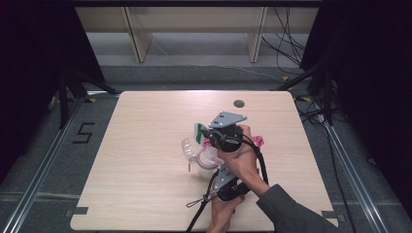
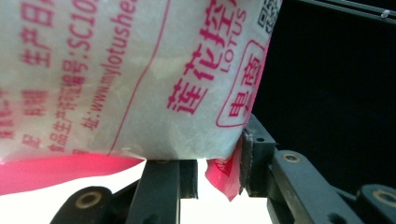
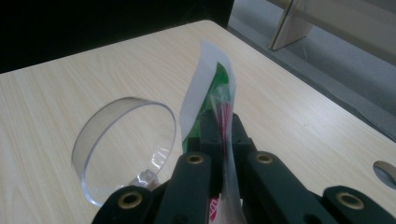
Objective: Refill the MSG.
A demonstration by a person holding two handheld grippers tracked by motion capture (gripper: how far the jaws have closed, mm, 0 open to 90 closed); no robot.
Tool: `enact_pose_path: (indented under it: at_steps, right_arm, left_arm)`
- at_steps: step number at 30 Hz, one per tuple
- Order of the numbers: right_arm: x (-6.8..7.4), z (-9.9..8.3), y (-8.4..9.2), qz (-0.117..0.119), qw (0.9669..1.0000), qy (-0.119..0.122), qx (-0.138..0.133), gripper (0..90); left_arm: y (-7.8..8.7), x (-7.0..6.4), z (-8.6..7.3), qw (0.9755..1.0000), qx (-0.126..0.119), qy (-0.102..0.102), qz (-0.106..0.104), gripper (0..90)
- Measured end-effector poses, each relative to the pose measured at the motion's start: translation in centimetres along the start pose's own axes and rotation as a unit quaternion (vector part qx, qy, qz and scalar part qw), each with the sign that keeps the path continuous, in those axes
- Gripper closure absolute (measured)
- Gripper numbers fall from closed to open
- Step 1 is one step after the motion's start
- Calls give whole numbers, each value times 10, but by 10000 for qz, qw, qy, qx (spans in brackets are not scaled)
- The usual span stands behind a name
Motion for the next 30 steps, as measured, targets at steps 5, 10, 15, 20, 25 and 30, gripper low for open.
enact_pose_path:
  at_steps: [5, 10, 15, 20, 25, 30]
  right_arm:
    - [2, -1, -3, -35, 10000, 7, 26, 899]
    - [2, 0, -1, -33, 10000, -36, 7, 898]
    - [1, 1, -2, 11, 10000, 2, -17, 898]
    - [1, 1, -4, -66, 10000, 29, -34, 898]
    - [1, 1, -3, -27, 10000, -1, -23, 898]
    - [0, 2, -3, -41, 9999, 35, -99, 898]
  left_arm:
    - [-1, -2, 2, 9996, -163, 209, -45, 715]
    - [0, 1, 0, 10000, -3, 16, 0, 715]
    - [0, 2, 0, 10000, -4, 7, 13, 715]
    - [0, 2, 0, 10000, -25, 27, 6, 715]
    - [0, 2, -1, 10000, -11, 52, 3, 716]
    - [0, 3, -1, 10000, -4, 13, 18, 716]
Point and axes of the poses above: each handheld gripper's, and its own axes: y roughly backward along the jaws, z roughly out of its top, x roughly to its left, the point moved 7 cm from there along -y, roughly forward along the jaws, and after that the axes turned 6 degrees about -y, right-handed, at the moved point
